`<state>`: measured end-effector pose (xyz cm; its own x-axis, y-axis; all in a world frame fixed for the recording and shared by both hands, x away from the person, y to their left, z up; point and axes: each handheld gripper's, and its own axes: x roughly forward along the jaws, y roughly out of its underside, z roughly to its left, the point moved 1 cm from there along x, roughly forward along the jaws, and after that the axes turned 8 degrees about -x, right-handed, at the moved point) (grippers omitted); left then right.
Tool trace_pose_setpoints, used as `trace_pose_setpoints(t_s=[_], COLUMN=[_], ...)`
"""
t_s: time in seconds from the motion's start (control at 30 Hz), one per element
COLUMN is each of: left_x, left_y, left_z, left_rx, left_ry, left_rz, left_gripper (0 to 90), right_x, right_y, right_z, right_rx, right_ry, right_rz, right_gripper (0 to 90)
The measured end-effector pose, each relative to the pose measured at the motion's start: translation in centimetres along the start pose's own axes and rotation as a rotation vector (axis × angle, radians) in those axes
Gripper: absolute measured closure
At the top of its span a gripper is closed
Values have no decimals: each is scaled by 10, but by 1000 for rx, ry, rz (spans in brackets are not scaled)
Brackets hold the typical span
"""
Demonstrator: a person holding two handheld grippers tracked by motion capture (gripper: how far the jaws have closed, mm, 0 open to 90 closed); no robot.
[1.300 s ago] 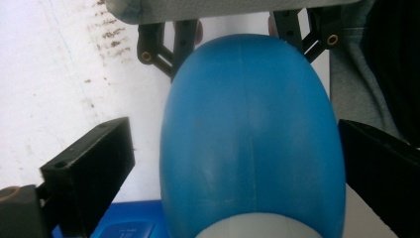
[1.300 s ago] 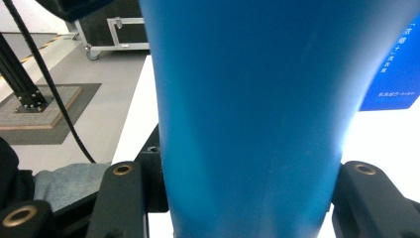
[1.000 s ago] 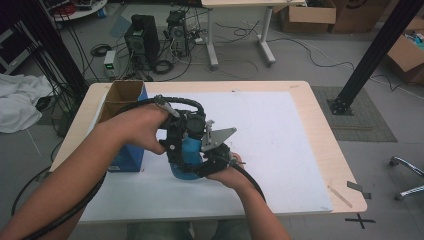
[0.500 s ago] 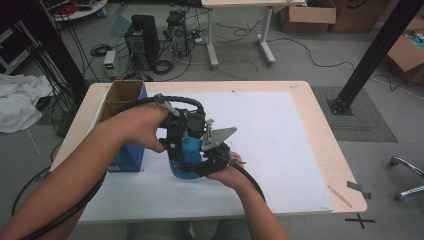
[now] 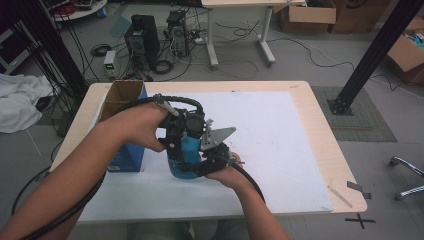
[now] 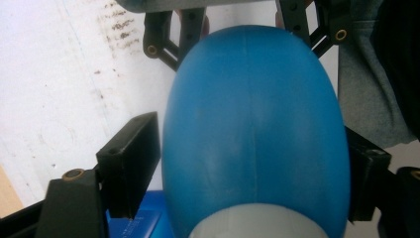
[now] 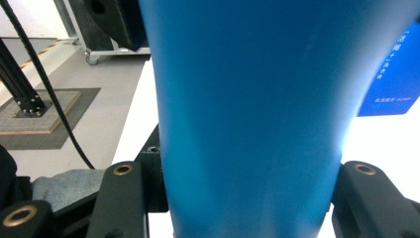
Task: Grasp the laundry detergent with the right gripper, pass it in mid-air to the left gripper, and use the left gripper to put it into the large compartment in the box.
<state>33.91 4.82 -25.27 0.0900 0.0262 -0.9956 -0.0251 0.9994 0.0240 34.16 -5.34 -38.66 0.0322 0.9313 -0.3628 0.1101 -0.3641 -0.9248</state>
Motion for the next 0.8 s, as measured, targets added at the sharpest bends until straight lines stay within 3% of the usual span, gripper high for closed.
trace_pose_setpoints(t_s=[0.43,0.8], left_x=[-1,1], left_y=[0,0], left_z=[-1,-1], left_rx=[3,-20], left_ry=[9,31], left_rz=[13,27], left_gripper=[329,383], right_x=[1,3], right_y=[-1,0], right_z=[1,2], right_rx=[17,1], right_ry=[-7,-1], right_rz=[1,0], right_gripper=[449,450])
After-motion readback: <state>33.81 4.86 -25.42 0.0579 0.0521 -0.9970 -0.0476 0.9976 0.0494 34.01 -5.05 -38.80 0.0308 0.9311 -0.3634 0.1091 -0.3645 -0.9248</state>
